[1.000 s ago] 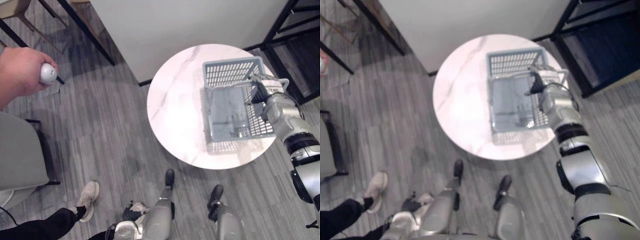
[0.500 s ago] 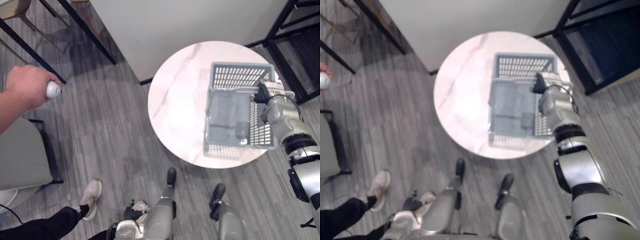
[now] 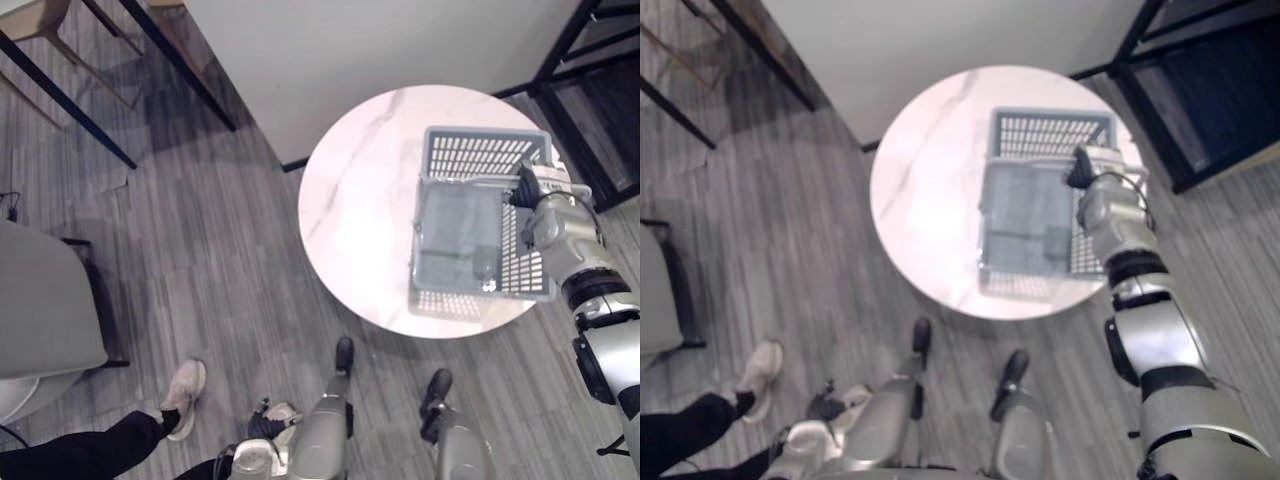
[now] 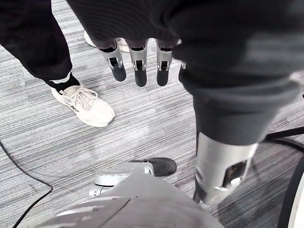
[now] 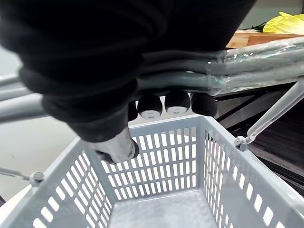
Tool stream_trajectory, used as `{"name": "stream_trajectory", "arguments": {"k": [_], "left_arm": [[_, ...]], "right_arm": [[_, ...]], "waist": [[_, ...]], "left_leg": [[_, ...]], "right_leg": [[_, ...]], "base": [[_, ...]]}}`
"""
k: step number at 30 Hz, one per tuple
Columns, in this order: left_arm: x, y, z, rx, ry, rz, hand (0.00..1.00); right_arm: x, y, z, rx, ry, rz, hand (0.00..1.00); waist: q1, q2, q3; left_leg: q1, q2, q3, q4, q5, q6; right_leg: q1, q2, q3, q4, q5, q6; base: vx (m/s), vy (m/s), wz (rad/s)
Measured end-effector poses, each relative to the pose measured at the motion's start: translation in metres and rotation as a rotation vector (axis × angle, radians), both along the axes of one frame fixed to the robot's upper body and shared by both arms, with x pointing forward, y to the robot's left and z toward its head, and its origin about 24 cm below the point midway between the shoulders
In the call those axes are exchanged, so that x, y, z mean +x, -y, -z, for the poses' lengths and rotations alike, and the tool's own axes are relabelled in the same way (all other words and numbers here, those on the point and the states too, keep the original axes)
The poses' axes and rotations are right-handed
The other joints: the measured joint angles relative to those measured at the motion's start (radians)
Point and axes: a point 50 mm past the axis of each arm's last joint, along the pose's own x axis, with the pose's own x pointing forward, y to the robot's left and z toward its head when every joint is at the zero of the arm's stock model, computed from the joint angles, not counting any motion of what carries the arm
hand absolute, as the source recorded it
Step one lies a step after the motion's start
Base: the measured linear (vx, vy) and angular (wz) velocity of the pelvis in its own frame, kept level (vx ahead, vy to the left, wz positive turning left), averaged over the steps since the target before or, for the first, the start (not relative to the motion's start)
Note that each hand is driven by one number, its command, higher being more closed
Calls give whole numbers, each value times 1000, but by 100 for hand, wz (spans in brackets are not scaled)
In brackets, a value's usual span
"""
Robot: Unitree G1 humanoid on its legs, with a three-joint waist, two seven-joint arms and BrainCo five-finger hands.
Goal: Pick vegetable in the basket
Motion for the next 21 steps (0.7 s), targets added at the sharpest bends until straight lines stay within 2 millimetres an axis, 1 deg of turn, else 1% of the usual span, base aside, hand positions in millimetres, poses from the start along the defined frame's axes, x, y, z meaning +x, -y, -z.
{"name": "stream_trajectory", "arguments": {"k": [4, 5, 7, 9, 12, 13, 15, 17, 19, 20, 21], "left_arm": [[4, 1, -2, -3, 6, 0, 0], [5, 0, -2, -5, 7, -10, 0], [5, 0, -2, -10, 10, -29, 0], [4, -3, -2, -9, 1, -47, 0], [-3, -6, 0, 1, -20, -45, 0], [-9, -7, 2, 5, -38, -38, 0], [-17, -10, 4, 4, -57, -52, 0], [-28, -12, 9, 18, -100, -42, 0], [-32, -13, 11, 13, -123, -49, 0], [-33, -12, 11, 6, -128, -46, 0], [-36, -13, 12, 10, -137, -41, 0]], "right_arm": [[-8, -8, 14, 48, -20, -42, 100], [-13, -13, 20, 61, -21, -73, 100], [-20, -21, 29, 81, -31, -124, 100], [-32, -31, 40, 95, -51, -187, 100], [-44, -39, 51, 106, -74, -247, 100], [-52, -42, 59, 111, -92, -273, 100], [-62, -47, 67, 118, -106, -311, 100], [-73, -49, 77, 149, -131, -334, 100], [-82, -47, 83, 162, -142, -342, 100], [-85, -47, 84, 160, -142, -349, 100], [-91, -46, 86, 153, -149, -360, 100]], "waist": [[-4, -1, -1], [-5, -5, -3], [-16, -5, -6], [-30, -12, -41], [-39, -28, -79], [-46, -37, -112], [-55, -54, -141], [-70, -69, -180], [-70, -73, -202], [-72, -73, -203], [-85, -70, -208]], "left_leg": [[32, 8, 18, 0, -8, -11], [45, 9, 26, 0, -11, -15], [65, 9, 35, 0, -13, -18], [71, 13, 52, 0, -15, -20], [90, 16, 63, 0, -19, -24], [94, 17, 69, 0, -26, -20], [109, 20, 84, 0, -34, -22], [121, 28, 97, -3, -45, -15], [126, 33, 111, -4, -54, -17], [132, 33, 114, -4, -55, -16], [139, 32, 114, -5, -57, -16]], "right_leg": [[25, 0, 12, 0, 0, 0], [31, 0, 23, 0, 0, 0], [45, -1, 32, 0, 0, 0], [46, 0, 41, -2, 0, 1], [57, 4, 58, -9, 1, 2], [62, 11, 63, -21, 4, 5], [76, 18, 77, -40, 7, 10], [83, 25, 90, -58, 10, 13], [85, 32, 106, -71, 16, 18], [91, 32, 111, -74, 17, 19], [102, 33, 111, -83, 19, 22]], "base": [[24, -18, -8], [28, -9, -21], [14, -6, -18], [8, 0, -13], [9, -7, -18], [13, 1, -18], [16, 4, -24], [-10, -7, -21], [-10, -1, -21], [-12, 5, -15], [-14, 6, -4]]}}
